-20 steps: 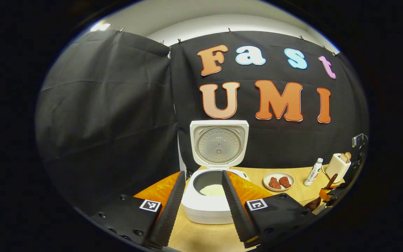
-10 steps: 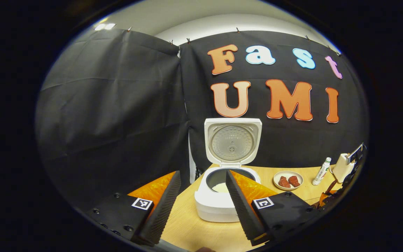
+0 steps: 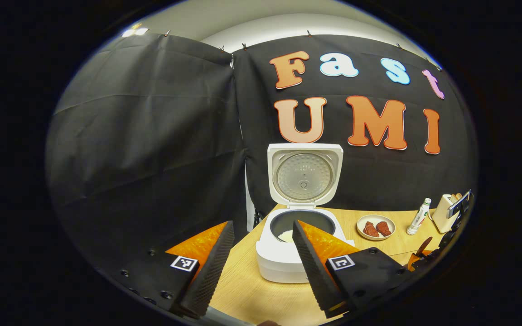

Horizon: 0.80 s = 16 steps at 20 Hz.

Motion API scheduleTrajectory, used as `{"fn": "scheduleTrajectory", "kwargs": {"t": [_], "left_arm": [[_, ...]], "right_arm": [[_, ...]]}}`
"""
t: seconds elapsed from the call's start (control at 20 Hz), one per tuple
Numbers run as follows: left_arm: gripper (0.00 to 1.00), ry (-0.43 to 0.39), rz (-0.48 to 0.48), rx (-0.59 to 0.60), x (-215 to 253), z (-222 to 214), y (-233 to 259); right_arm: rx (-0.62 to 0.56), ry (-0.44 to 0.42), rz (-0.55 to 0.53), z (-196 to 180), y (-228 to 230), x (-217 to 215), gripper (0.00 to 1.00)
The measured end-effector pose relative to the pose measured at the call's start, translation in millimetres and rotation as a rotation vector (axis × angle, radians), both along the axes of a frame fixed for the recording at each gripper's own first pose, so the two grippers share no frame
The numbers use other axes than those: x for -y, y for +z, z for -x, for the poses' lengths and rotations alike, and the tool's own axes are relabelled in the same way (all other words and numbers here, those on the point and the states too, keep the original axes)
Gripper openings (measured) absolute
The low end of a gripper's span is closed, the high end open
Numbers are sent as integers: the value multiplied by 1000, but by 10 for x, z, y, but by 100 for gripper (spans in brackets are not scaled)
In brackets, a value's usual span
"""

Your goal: Close the left gripper, press the button to open the rice cooker; take a wooden spoon from the chopstick holder with the right hand, scoop a spoonful of rice and pour it into the rice cooker, then put the wooden spoon back into the chopstick holder.

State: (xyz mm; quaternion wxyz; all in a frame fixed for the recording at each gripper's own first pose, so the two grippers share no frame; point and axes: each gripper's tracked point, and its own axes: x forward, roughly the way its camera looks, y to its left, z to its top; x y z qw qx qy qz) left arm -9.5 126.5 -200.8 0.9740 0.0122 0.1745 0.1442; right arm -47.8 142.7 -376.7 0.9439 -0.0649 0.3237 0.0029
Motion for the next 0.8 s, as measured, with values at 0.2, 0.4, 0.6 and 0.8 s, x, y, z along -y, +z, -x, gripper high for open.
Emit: {"fn": "scheduleTrajectory", "kwargs": {"t": [0.2, 0.4, 0.6, 0.8], "left_arm": [[89, -9, -4, -7, -50, 2, -15], [87, 1, -5, -16, -151, 10, -55], [87, 11, 0, -24, -224, 12, -92], [87, 12, 4, -33, -228, 14, -135]], "right_arm": [[-31, -29, -79, -1, -26, -145, 11], [-91, -78, -197, 6, -64, -254, 12], [-143, -135, -287, 15, -73, -277, 12], [-210, -241, -442, 4, -135, -214, 12]]}}
